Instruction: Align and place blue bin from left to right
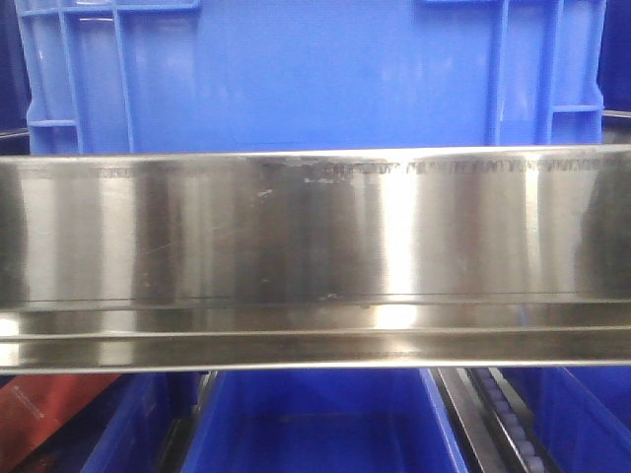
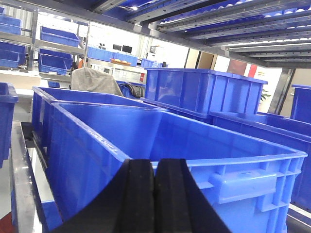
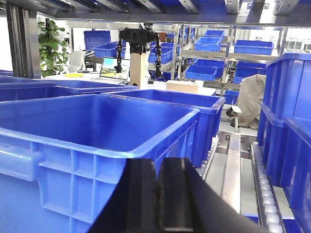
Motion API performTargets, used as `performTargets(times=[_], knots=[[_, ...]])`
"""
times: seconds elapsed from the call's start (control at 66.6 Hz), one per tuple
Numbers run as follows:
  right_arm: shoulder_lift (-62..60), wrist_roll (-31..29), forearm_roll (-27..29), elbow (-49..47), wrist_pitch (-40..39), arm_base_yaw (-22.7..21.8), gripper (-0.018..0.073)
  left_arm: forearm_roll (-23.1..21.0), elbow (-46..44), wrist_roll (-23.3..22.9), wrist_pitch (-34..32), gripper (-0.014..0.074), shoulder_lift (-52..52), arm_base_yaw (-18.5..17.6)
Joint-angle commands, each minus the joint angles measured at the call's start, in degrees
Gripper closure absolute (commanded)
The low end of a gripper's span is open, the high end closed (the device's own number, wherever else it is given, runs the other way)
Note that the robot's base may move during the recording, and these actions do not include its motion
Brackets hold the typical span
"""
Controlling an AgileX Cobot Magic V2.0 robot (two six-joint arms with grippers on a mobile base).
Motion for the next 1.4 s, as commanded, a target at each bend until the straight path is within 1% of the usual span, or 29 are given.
performTargets(times=[0.0,0.36,0.436,0.466,0.511,0.571,0.586,0.616,0.646,0.691,0.766,0.871,0.976,1.081,1.307,1.382], knots=[[-0.28,-0.37,-0.64,0.05,-0.87,0.03,0.0638,0.47,0.13,-0.33,-1.12,0.0707,-0.40,-0.42],[-0.28,-0.37,-0.64,0.05,-0.87,0.03,0.0638,0.47,0.13,-0.33,-1.12,0.0707,-0.40,-0.42],[-0.37,-0.37,0.35,0.85,-1.22,-0.41,0.0638,0.47,0.13,-0.33,-1.12,0.0707,-0.40,-0.42],[-0.66,-1.14,2.26,1.67,-1.92,-1.13,0.0638,0.47,0.13,-0.33,-1.12,0.0707,-0.40,-0.42],[-1.34,-7.04,6.38,3.30,-3.97,-2.63,0.0638,0.47,0.13,-0.33,-1.12,0.0707,-0.40,-0.42],[-2.69,-17.80,16.04,6.86,-7.57,-6.07,0.0638,0.47,0.13,-0.33,-1.12,0.0707,-0.40,-0.42],[-3.22,-21.69,19.38,7.78,-9.39,-6.95,0.0638,0.47,0.13,-0.33,-1.12,0.0707,-0.40,-0.42],[-4.01,-26.56,22.87,10.14,-12.73,-9.15,0.0638,0.47,0.13,-0.33,-1.12,0.0707,-0.40,-0.42],[-4.87,-28.02,24.41,11.90,-14.99,-10.82,0.0638,0.47,0.13,-0.33,-1.12,0.0707,-0.40,-0.42],[-6.52,-28.02,24.42,14.44,-16.73,-13.43,0.0638,0.47,0.13,-0.33,-1.12,0.0707,-0.40,-0.42],[-9.21,-27.92,24.42,17.22,-15.32,-16.93,0.0638,0.47,0.13,-0.33,-1.12,0.0707,-0.40,-0.42],[-12.33,-25.76,24.42,20.53,-12.49,-20.50,0.0638,0.47,0.13,-0.33,-1.12,0.0707,-0.40,-0.42],[-14.26,-25.40,24.42,24.37,-12.88,-23.33,0.0638,0.47,0.13,-0.33,-1.12,0.0707,-0.40,-0.42],[-14.83,-25.40,24.42,27.18,-12.88,-24.68,0.0638,0.47,0.13,-0.33,-1.12,0.0707,-0.40,-0.42],[-18.06,-25.40,24.42,32.37,-13.10,-24.66,0.0638,0.47,0.13,-0.33,-1.12,0.0707,-0.40,-0.42],[-18.95,-25.40,24.42,32.47,-13.45,-24.66,0.0638,0.47,0.13,-0.33,-1.12,0.0707,-0.40,-0.42]])
